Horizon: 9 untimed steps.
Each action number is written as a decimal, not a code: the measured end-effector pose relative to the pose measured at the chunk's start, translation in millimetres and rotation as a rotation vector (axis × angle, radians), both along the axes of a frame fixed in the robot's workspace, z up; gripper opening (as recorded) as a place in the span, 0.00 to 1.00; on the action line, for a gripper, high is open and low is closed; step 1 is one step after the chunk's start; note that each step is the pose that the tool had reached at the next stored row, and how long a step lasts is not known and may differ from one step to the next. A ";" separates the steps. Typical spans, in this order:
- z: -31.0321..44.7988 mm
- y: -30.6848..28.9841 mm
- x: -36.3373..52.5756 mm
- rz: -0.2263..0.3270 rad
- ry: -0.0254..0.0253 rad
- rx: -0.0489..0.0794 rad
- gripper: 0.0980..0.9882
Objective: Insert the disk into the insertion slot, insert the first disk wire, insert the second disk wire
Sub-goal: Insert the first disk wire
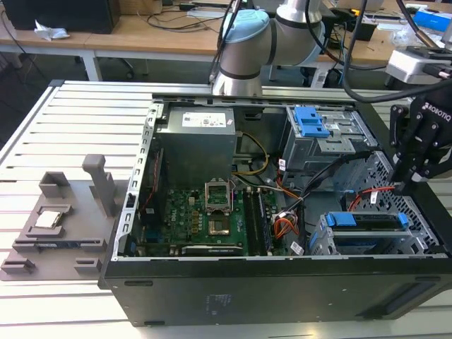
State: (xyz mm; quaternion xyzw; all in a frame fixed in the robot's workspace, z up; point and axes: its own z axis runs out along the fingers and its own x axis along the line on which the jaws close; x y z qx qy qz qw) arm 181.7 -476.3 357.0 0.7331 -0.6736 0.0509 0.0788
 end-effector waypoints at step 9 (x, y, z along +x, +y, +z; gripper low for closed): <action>-4.6 0.2 1.5 0.009 0.0009 -0.025 0.23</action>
